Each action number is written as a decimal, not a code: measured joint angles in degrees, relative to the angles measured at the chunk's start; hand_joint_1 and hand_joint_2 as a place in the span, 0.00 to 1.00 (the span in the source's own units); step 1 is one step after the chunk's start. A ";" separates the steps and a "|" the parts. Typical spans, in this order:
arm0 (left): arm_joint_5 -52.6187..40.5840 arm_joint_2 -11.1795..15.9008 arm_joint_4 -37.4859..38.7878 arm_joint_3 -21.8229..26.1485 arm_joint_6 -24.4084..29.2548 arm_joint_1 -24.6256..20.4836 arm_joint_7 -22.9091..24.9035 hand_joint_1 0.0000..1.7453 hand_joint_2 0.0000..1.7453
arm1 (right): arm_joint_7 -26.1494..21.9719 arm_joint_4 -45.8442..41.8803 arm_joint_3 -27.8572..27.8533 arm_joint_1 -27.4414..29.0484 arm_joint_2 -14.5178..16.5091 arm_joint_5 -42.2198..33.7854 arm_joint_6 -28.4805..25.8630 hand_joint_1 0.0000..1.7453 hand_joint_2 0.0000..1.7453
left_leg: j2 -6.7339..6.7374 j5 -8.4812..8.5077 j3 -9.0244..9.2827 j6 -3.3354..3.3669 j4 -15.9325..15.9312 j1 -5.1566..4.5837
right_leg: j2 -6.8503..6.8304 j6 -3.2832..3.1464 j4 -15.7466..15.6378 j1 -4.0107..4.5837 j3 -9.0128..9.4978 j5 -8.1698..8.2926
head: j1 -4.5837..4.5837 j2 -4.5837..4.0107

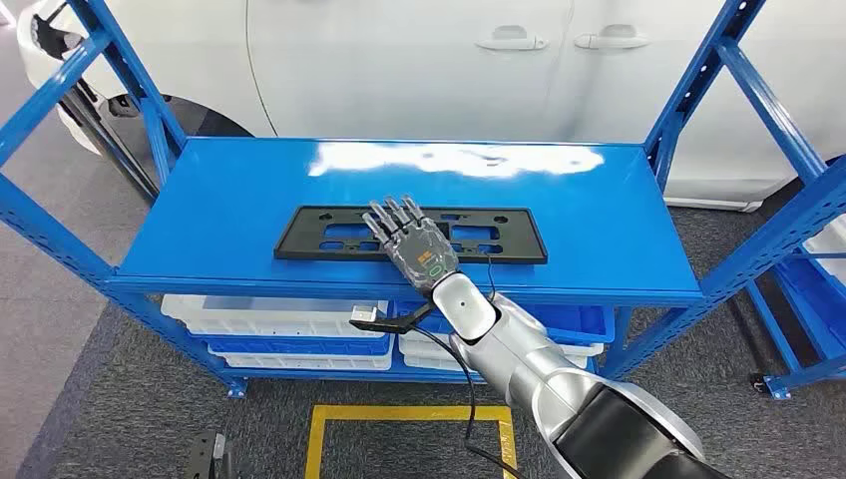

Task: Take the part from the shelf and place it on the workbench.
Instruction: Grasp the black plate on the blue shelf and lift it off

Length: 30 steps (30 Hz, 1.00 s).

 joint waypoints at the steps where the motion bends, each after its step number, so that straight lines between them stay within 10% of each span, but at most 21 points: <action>1: -0.02 0.00 0.03 0.02 -0.01 -0.01 0.00 0.00 0.00 | -0.06 0.00 -0.07 -0.01 0.04 0.04 -0.03 0.00 1.00 | -0.02 -0.15 0.03 0.27 -0.08 -0.04 | 0.01 0.15 0.00 0.05 -0.11 -0.02 | -0.01 0.00; 6: -0.38 -0.01 0.12 0.42 -0.04 0.09 -0.46 0.00 0.00 | -1.09 -0.08 -0.51 -0.09 0.32 0.38 -0.18 0.00 1.00 | -0.15 -1.06 0.61 2.02 -0.62 -0.05 | -0.12 1.43 1.57 -0.03 -0.71 -1.52 | 0.00 0.00; 11: -0.58 0.04 0.13 0.78 -0.14 0.00 -0.67 0.00 0.00 | -2.38 0.05 -0.58 0.27 0.42 0.62 1.57 0.00 1.00 | -0.20 -2.37 2.13 2.96 -0.78 -0.26 | -0.24 1.78 17.26 -0.14 -10.61 -5.50 | 0.00 0.00; 15: -0.58 0.01 0.16 0.90 -0.37 0.01 -0.97 0.00 0.00 | -2.55 0.09 -0.57 0.36 0.52 0.63 4.72 0.00 1.00 | -0.44 -3.93 4.30 2.73 -0.85 -0.62 | -0.26 0.36 5.65 0.31 -7.54 3.84 | 0.00 0.00; 19: -0.63 -0.03 0.21 0.96 -0.66 -0.12 -1.08 0.00 0.00 | -2.27 0.14 -0.57 0.14 0.72 0.61 7.09 0.00 1.00 | -0.35 -4.75 4.96 1.60 -1.29 -0.72 | -0.28 -0.46 0.33 0.73 -5.30 4.37 | 0.00 -0.01; 22: -0.60 0.00 0.21 0.97 -0.82 -0.17 -1.20 0.00 0.00 | -1.32 0.14 -0.59 -0.05 0.98 0.56 10.18 0.59 1.00 | -0.13 -6.52 4.23 0.78 1.40 -0.72 | -0.24 -0.94 -0.91 0.14 -3.81 4.26 | -0.01 -0.01; 24: -0.44 0.02 0.21 1.08 -1.03 -0.15 -1.23 0.00 0.00 | -0.39 0.23 -0.65 -0.27 1.19 0.51 13.60 0.99 1.00 | -0.09 -9.39 0.24 0.35 8.64 -0.52 | -0.32 -1.22 -1.18 0.02 -3.07 3.85 | -0.02 0.00; 27: -0.32 0.03 0.22 1.34 -1.14 0.07 -1.17 0.00 0.00 | 1.21 0.50 -0.85 -0.30 1.28 0.51 18.07 1.00 1.00 | -0.08 -9.21 -4.72 -0.17 14.74 -0.26 | -0.24 -1.22 -0.91 -0.02 -2.30 2.93 | -0.02 -0.01; 30: -0.32 0.12 0.24 1.62 -1.05 0.01 -1.14 0.00 0.00 | 2.89 0.60 -1.17 -0.46 1.31 0.54 21.12 1.00 1.00 | 0.04 -1.98 -1.54 -0.32 4.73 0.01 | -0.13 -0.58 -0.04 -0.03 -1.29 1.45 | -0.02 -0.01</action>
